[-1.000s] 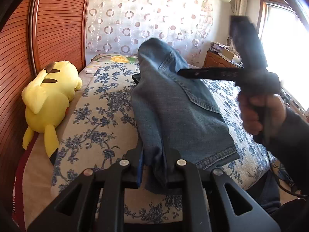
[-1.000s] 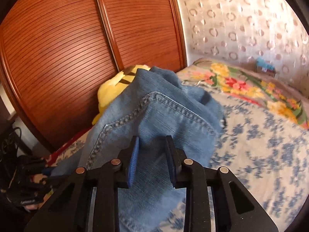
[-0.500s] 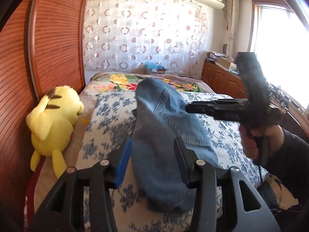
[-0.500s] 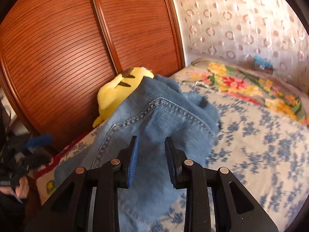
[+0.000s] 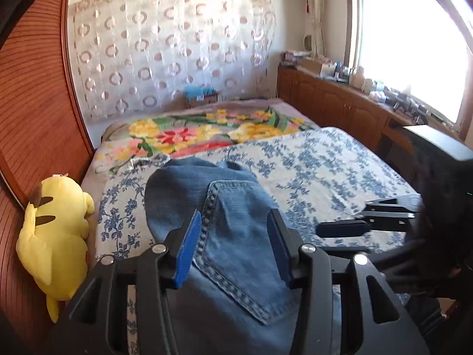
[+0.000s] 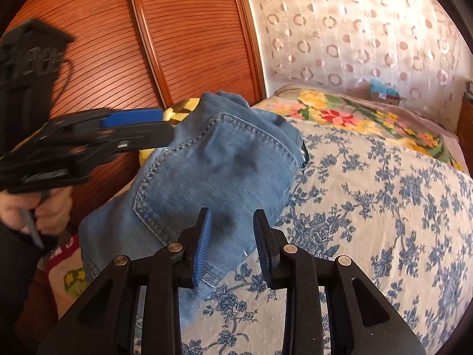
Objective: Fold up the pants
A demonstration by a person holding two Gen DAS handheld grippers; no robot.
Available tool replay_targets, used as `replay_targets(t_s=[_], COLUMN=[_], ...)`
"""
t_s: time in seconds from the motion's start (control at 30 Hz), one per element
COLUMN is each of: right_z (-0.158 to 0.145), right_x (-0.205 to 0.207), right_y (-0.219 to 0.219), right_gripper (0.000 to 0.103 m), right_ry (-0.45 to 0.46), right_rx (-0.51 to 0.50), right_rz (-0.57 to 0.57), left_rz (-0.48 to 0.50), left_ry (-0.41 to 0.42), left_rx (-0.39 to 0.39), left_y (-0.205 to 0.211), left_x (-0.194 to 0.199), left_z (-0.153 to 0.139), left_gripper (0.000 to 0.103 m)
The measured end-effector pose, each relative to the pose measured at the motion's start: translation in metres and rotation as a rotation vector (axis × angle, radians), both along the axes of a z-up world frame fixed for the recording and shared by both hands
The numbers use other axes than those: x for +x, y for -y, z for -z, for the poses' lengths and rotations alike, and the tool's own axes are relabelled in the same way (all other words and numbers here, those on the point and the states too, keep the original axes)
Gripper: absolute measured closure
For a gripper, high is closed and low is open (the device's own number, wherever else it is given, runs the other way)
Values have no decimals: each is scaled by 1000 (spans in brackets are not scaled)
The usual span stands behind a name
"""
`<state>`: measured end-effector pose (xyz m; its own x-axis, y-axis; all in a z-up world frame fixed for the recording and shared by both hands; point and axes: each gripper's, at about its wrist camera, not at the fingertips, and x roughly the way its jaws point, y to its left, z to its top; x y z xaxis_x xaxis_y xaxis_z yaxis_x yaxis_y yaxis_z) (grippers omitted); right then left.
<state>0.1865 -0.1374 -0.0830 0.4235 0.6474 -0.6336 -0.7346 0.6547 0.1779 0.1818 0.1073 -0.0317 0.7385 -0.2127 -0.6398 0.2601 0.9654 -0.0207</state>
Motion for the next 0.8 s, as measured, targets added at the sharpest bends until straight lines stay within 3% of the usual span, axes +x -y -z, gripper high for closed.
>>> replay_targets(t_s=[0.17, 0.3, 0.6, 0.8], right_z=[4, 11, 40, 37], right_x=[-3, -7, -5, -8], right_y=[-6, -18, -31, -30], right_gripper=[74, 74, 72, 72], right_ry=[-5, -6, -24, -23], right_rx=[1, -31, -106, -109], right_rz=[-9, -15, -11, -1], left_rz=[-48, -47, -31, -49], left_ry=[-82, -137, -124, -93], left_rx=[51, 42, 5, 21], left_y=[-8, -19, -24, -22], left_x=[36, 50, 52, 44], left_z=[27, 49, 68, 61], left_gripper=[58, 58, 56, 56])
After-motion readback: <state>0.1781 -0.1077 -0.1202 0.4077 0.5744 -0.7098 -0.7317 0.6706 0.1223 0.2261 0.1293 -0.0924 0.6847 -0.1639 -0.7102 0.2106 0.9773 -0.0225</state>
